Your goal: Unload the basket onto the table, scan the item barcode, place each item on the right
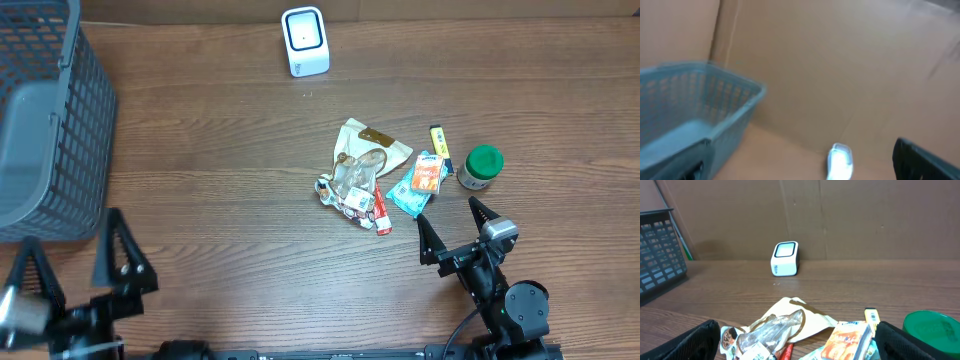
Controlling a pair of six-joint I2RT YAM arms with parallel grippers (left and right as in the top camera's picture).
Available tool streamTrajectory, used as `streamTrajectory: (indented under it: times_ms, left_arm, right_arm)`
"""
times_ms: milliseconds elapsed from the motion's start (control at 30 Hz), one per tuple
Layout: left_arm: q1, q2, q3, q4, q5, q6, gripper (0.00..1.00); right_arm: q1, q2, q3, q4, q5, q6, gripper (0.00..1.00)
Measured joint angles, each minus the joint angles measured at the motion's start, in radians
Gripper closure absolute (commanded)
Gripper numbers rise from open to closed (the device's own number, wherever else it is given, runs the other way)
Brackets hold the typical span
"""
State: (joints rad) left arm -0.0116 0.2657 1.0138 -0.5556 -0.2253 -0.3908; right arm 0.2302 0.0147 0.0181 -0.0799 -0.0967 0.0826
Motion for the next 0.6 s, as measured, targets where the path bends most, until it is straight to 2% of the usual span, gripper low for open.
streamTrajectory:
  times_ms: [100, 333, 533, 600]
  left_arm:
    - [0.000, -0.113, -0.146, 0.254, 0.004, -0.043, 0.00]
    - [0.000, -0.247, -0.478, 0.689, 0.044, -0.083, 0.01]
    - [0.000, -0.248, -0.711, 0.980, 0.090, -0.106, 0.00]
    - [0.000, -0.248, -0.768, 1.026, 0.097, -0.116, 0.00]
  right_arm:
    - [0.000, 0.000, 0.000, 0.000, 0.000, 0.000, 0.00]
    - [0.000, 0.000, 0.000, 0.000, 0.000, 0.000, 0.00]
    - [0.000, 0.000, 0.000, 0.000, 0.000, 0.000, 0.00]
    - [0.000, 0.000, 0.000, 0.000, 0.000, 0.000, 0.00]
